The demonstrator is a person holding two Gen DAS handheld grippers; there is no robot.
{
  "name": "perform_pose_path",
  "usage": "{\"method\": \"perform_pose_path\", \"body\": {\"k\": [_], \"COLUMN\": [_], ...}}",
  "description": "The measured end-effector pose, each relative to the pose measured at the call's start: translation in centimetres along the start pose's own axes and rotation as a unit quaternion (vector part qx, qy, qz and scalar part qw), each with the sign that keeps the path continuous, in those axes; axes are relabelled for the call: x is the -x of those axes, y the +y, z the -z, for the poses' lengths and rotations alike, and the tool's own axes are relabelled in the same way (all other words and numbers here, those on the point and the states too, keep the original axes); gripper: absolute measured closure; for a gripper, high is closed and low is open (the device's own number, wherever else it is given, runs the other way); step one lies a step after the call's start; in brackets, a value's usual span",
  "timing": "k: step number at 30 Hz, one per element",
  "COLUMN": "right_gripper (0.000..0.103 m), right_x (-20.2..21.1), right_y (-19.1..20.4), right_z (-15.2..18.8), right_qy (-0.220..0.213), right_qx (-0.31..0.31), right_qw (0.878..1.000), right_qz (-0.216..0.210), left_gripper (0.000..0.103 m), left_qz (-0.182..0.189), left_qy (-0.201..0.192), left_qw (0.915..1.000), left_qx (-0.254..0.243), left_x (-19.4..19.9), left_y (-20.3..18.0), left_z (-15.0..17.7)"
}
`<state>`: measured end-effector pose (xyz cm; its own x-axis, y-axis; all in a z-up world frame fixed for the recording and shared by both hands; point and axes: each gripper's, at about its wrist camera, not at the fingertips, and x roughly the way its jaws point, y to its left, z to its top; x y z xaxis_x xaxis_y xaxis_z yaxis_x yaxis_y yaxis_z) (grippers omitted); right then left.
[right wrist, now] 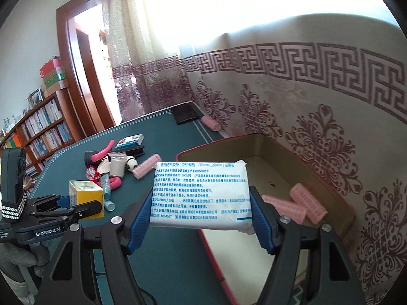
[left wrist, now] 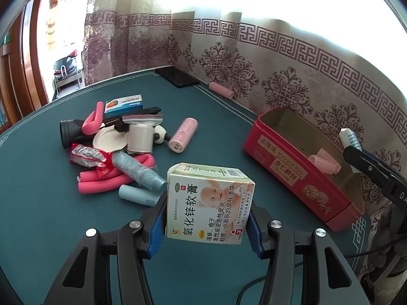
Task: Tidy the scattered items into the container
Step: 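Carry the ointment box and tissue packet into the red tin box and release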
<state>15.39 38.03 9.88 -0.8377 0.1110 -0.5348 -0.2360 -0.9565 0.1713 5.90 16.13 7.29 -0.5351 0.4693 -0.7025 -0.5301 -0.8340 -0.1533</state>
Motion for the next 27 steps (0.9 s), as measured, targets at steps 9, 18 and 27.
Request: {"method": "perform_pose_path", "body": {"k": [9, 18, 27], "right_gripper": [0.029, 0.029, 0.029], "right_x": [2.5, 3.7, 3.6], "right_y": [-4.6, -6.3, -6.8], "right_z": [0.3, 0.6, 0.6], "right_qy": [-0.018, -0.031, -0.03], "right_qx": [-0.026, -0.032, -0.034], "right_qw": [0.997, 0.995, 0.995], "right_qz": [0.065, 0.089, 0.092], "left_gripper": [0.048, 0.048, 0.048], "left_qz": [0.029, 0.053, 0.082], "left_qy": [-0.002, -0.016, -0.028], "left_qw": [0.9982, 0.9934, 0.9873], "left_qx": [-0.052, -0.1, -0.133], "left_x": [-0.8, -0.9, -1.4], "left_y": [-5.1, -9.6, -13.0], "left_z": [-1.5, -3.6, -5.5]}}
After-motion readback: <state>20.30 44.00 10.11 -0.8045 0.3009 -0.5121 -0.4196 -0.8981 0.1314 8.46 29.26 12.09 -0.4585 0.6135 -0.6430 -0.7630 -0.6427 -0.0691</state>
